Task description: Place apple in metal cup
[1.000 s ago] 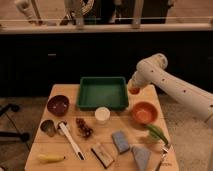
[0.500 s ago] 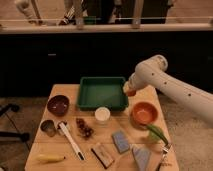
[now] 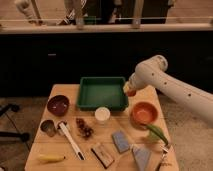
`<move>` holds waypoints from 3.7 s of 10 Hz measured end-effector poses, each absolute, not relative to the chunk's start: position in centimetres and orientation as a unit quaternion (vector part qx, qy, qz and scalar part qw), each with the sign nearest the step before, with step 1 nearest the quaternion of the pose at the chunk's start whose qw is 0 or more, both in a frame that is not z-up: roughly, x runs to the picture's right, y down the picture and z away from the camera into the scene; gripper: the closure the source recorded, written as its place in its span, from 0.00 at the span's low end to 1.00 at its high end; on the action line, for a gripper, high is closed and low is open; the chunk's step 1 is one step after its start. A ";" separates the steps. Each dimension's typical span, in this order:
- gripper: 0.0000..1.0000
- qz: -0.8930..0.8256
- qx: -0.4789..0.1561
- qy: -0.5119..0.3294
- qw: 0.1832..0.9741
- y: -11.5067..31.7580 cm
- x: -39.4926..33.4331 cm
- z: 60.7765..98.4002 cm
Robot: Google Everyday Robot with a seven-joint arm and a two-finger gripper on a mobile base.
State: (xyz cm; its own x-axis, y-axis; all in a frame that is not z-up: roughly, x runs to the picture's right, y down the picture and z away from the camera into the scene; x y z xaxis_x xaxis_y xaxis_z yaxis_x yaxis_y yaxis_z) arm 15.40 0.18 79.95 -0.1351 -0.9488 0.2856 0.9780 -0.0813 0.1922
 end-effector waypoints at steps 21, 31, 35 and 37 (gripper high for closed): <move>1.00 -0.853 0.066 -0.265 0.445 0.8 -12.0 77.3; 1.00 -0.859 0.075 -0.296 0.411 4.1 -19.0 74.7; 1.00 -0.859 0.075 -0.296 0.411 4.1 -19.0 74.7; 1.00 -0.854 0.064 -0.302 0.420 4.2 -18.7 74.8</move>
